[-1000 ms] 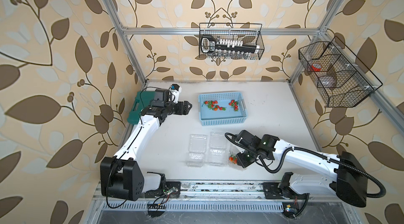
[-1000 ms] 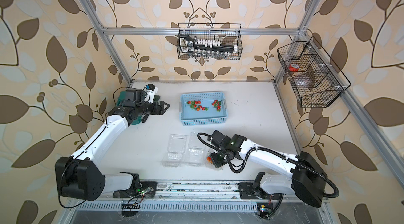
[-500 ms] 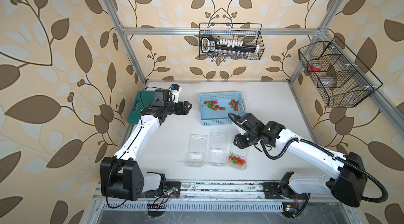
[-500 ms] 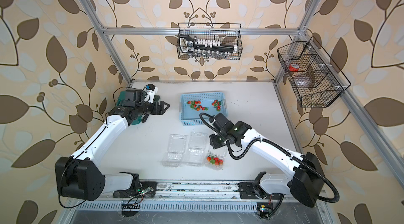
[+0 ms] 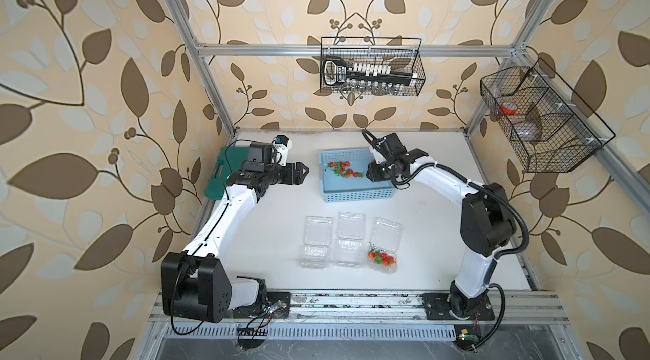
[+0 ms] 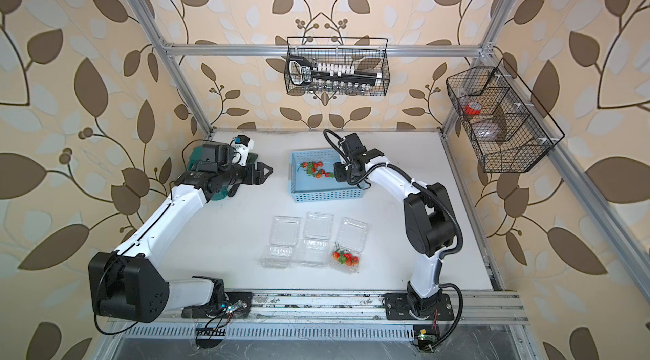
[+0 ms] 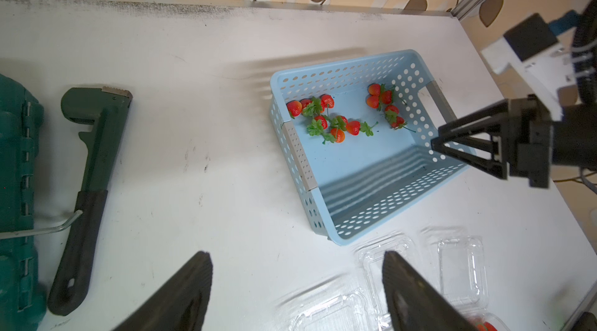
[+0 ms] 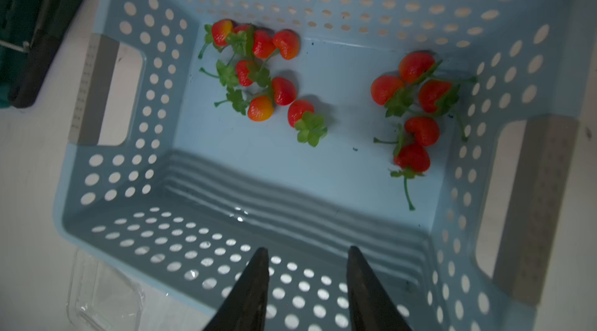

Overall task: Pack strawberries into containers
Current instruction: Pick up the strawberry from the basket.

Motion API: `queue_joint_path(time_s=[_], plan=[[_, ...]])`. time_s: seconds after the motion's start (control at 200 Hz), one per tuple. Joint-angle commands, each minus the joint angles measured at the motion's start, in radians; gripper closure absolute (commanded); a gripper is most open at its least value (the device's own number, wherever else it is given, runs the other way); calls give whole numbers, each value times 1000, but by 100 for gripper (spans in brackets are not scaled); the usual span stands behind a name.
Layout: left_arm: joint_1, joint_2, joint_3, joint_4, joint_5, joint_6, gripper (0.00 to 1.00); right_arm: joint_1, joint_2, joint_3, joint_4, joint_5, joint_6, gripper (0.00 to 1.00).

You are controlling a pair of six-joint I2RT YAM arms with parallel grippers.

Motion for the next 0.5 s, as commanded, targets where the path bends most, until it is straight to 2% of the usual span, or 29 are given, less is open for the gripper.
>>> queue_joint_path(time_s=[0.0,0.21,0.495], plan=[[-9,-13,20,-6,-8,24,16,-37,82,60,69,-122,18,60],[-9,-3,22,-8,-8,24,16,-59,220,154,83,-196,19,59],[-9,2,22,-9,-9,27,16,-71,301,192,103,-240,26,62]])
